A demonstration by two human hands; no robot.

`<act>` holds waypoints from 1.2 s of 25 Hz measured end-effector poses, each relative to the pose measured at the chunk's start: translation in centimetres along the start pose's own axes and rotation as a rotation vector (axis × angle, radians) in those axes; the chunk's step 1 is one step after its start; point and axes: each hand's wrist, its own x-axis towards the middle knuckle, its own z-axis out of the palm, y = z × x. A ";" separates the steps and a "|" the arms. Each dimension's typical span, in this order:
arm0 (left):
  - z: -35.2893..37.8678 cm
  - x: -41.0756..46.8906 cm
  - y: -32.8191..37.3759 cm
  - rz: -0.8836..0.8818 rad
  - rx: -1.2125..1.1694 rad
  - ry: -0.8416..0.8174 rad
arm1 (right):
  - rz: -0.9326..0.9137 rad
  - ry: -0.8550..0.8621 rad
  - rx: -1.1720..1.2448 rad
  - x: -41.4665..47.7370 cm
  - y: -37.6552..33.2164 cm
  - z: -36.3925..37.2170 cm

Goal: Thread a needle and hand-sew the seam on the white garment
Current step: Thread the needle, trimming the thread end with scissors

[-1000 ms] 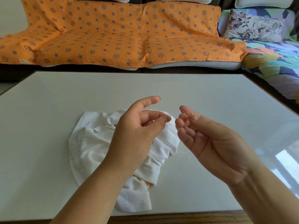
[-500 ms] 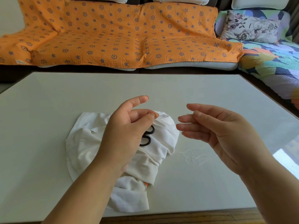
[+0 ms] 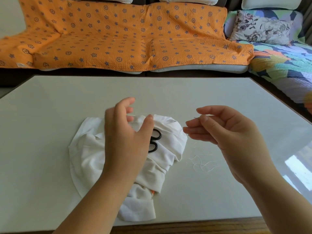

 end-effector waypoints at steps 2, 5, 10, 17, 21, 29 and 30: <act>0.1 -0.8 0.9 0.191 -0.011 0.082 | -0.104 0.042 -0.124 -0.2 0.5 0.3; 0.8 -2.1 2.9 -0.162 -0.319 -0.356 | -0.434 0.081 -0.454 -0.7 1.3 0.6; 1.1 -1.4 2.7 -0.734 -0.761 -0.646 | -0.652 0.001 -0.782 -1.2 2.8 1.3; 0.6 -0.9 2.0 -0.832 -0.838 -0.650 | -0.717 -0.054 -0.890 -1.3 3.4 1.9; 0.6 -0.9 2.1 -0.794 -0.803 -0.622 | -0.735 -0.050 -0.957 -1.5 3.6 1.9; 0.9 -1.1 2.0 -0.715 -0.739 -0.543 | -0.655 -0.101 -0.951 -1.9 4.1 2.3; 0.9 -1.1 2.0 -0.731 -0.757 -0.551 | -0.652 -0.094 -0.946 -1.9 4.1 2.3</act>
